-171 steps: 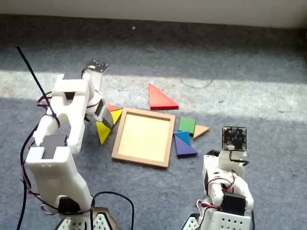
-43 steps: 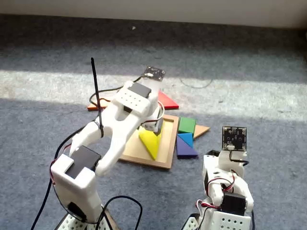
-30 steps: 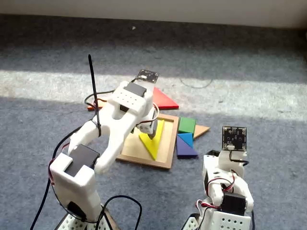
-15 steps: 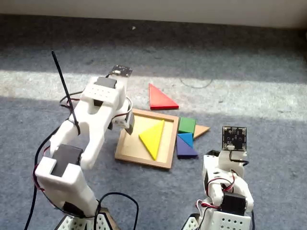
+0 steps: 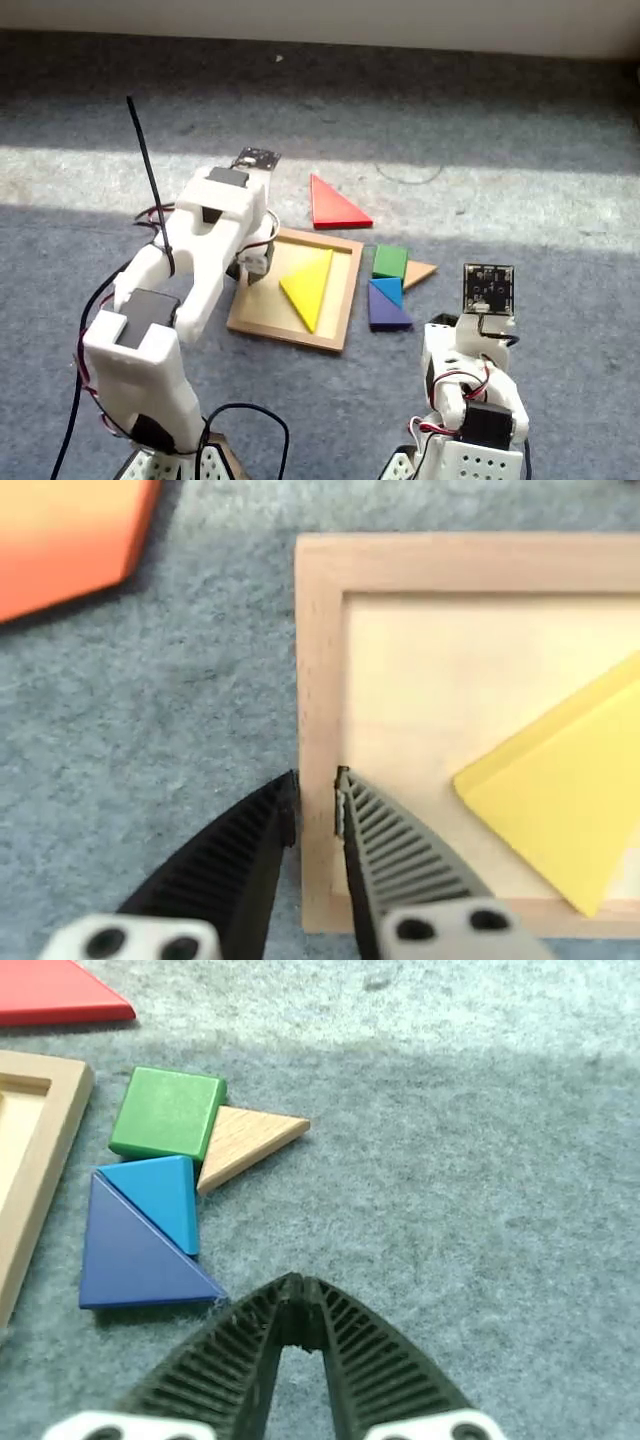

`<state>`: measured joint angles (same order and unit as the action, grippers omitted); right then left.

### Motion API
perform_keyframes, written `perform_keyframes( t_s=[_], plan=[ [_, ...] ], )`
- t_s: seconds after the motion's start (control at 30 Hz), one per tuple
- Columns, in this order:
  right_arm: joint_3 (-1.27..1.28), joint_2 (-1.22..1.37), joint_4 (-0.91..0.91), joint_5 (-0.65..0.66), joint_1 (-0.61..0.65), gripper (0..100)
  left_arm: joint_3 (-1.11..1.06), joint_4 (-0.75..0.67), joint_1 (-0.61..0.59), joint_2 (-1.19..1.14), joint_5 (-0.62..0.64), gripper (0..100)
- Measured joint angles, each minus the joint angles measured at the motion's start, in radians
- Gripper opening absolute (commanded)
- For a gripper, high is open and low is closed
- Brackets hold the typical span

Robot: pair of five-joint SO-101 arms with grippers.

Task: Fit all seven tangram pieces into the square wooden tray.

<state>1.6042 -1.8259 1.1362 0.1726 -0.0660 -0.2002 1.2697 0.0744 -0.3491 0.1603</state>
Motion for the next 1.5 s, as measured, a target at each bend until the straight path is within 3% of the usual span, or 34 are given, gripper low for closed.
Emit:
perform_keyframes(
  t_s=[0.33,0.57,0.8,1.03,1.23,1.5],
  plan=[
    [0.0,0.0,0.0,0.0,0.0,2.4,0.0,0.0,-0.109,0.0,0.038,7],
    [0.0,0.0,0.0,0.0,0.0,2.4,0.002,0.055,-0.114,0.0,0.123,17],
    [0.0,0.0,0.0,0.0,0.0,2.4,0.006,0.095,-0.101,0.006,0.169,18],
    [0.0,0.0,0.0,0.0,0.0,2.6,-0.078,0.127,-0.094,0.238,0.167,18],
    [0.0,0.0,0.0,0.008,0.0,8.8,-0.295,-0.011,-0.095,0.503,0.132,18],
    [-0.138,0.0,0.0,0.117,0.025,11.5,-0.532,-0.261,-0.207,0.758,0.087,18]
  ],
)
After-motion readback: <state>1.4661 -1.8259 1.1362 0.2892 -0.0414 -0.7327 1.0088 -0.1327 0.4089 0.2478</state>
